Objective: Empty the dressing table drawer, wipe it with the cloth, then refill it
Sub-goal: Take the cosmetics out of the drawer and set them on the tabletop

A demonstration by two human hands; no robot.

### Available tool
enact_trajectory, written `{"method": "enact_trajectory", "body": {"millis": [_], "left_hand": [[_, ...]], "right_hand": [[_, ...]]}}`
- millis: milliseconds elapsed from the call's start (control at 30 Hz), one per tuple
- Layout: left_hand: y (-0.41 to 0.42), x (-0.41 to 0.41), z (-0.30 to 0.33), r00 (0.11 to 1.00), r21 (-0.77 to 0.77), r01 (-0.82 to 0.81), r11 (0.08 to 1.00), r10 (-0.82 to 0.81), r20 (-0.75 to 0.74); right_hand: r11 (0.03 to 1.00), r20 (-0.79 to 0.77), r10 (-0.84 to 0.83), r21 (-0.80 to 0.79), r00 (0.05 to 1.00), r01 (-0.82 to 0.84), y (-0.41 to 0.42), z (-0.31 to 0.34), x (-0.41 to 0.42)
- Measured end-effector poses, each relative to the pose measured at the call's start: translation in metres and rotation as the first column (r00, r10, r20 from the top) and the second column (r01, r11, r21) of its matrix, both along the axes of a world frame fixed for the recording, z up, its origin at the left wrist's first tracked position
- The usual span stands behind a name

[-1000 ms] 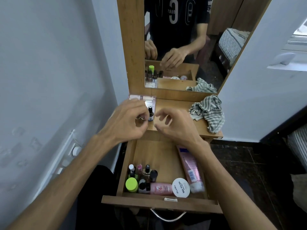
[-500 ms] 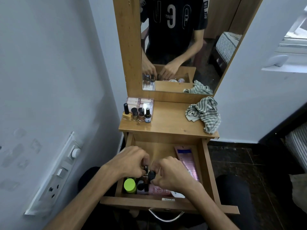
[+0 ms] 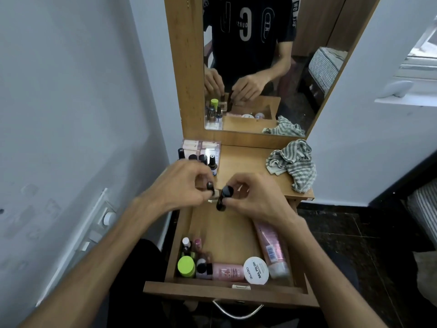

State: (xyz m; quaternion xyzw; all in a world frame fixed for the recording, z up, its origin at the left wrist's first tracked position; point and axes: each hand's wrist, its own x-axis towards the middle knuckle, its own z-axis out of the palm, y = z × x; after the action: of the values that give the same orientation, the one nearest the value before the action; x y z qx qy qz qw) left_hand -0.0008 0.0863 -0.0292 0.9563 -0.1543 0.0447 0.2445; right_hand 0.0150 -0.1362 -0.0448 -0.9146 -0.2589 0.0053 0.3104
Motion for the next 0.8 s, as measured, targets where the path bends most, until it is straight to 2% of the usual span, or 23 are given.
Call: {"method": "enact_trajectory", "body": {"millis": [100,333,800], "left_hand": [[0.003,0.017,0.025,0.997,0.037,-0.045,0.998,0.043,0.068],[0.005,0.040,0.026,0.994,0.230,-0.068,0.971,0.045,0.102],[0.005,0.040,0.017,0.962,0.239,-0.085,0.967,0.018,0.271]], "right_hand": [[0.998,0.080,-0.061,0.027,0.995,0.059,0.010,0.017,0.025],[0.991,0.076,-0.106,-0.078,0.991,0.111,0.029,0.014,0.055],[0.990,0.058,-0.104,-0.087,0.993,0.109,0.027,0.007,0.055]]}}
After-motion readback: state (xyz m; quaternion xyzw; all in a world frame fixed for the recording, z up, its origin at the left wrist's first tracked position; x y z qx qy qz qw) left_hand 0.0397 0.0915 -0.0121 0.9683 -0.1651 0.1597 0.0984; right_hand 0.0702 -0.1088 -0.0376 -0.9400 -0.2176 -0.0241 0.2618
